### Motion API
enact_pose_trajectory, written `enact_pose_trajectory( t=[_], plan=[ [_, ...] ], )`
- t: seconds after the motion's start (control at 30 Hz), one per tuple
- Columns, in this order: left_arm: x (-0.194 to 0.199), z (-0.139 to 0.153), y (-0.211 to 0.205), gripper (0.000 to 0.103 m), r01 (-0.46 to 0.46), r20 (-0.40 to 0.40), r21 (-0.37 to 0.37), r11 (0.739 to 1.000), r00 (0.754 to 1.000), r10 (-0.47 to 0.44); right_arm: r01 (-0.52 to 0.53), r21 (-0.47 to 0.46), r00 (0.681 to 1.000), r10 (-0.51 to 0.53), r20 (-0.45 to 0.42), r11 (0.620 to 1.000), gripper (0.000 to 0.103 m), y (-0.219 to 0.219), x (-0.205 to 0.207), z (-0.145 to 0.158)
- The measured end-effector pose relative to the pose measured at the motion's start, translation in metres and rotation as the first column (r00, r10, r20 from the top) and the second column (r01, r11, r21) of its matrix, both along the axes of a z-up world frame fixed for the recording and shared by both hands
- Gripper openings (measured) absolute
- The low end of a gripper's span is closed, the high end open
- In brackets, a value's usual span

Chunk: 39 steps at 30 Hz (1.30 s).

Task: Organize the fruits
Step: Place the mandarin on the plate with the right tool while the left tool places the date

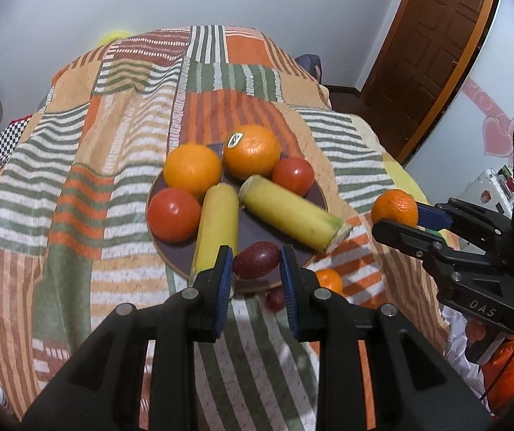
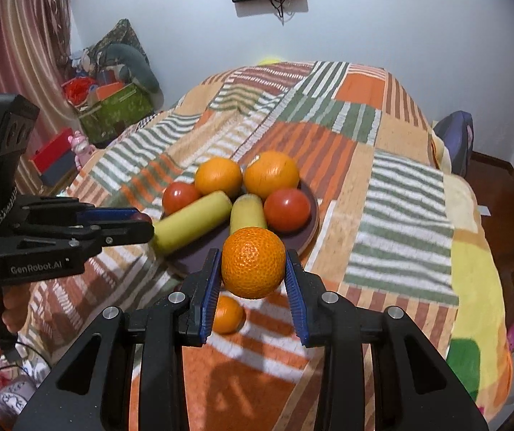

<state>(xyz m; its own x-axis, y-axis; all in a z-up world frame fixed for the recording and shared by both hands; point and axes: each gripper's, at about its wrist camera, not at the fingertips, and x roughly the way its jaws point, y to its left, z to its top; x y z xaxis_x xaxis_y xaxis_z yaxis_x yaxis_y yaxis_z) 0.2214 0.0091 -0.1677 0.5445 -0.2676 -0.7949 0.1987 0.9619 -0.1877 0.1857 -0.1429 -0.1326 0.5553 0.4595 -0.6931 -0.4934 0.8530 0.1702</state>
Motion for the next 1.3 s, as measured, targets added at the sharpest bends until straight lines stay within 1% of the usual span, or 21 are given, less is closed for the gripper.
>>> enact_pose_trajectory(
  t=[0.27, 0.57, 0.73, 1.03, 1.3],
  plan=[
    [0.023, 0.000, 0.003, 0.027, -0.008, 0.005, -0.010, 1.000, 1.000, 0.008, -0.015, 0.003, 1.000, 0.015, 0.015, 1.000, 0.032, 0.012, 0.020, 0.001],
    [0.045, -0.014, 0.004, 0.027, -0.006, -0.016, -0.021, 1.000, 1.000, 0.006, -0.044, -0.013, 0.999, 0.045, 0.015, 0.999, 0.032, 0.031, 0.045, -0.006],
    [0.056, -0.017, 0.007, 0.027, -0.011, -0.008, -0.018, 1.000, 1.000, 0.011, -0.056, -0.022, 0.998, 0.056, 0.018, 0.998, 0.032, 0.042, 0.059, -0.010],
    [0.079, -0.025, 0.021, 0.027, -0.050, -0.006, -0.023, 0.998, 0.999, 0.050, -0.076, -0.049, 0.997, 0.076, 0.000, 0.996, 0.032, 0.060, 0.078, -0.025],
    [0.086, -0.034, 0.027, 0.027, -0.065, -0.021, -0.025, 0.998, 0.998, 0.065, -0.084, -0.066, 0.996, 0.082, -0.032, 0.994, 0.032, 0.065, 0.086, -0.037]
  ],
)
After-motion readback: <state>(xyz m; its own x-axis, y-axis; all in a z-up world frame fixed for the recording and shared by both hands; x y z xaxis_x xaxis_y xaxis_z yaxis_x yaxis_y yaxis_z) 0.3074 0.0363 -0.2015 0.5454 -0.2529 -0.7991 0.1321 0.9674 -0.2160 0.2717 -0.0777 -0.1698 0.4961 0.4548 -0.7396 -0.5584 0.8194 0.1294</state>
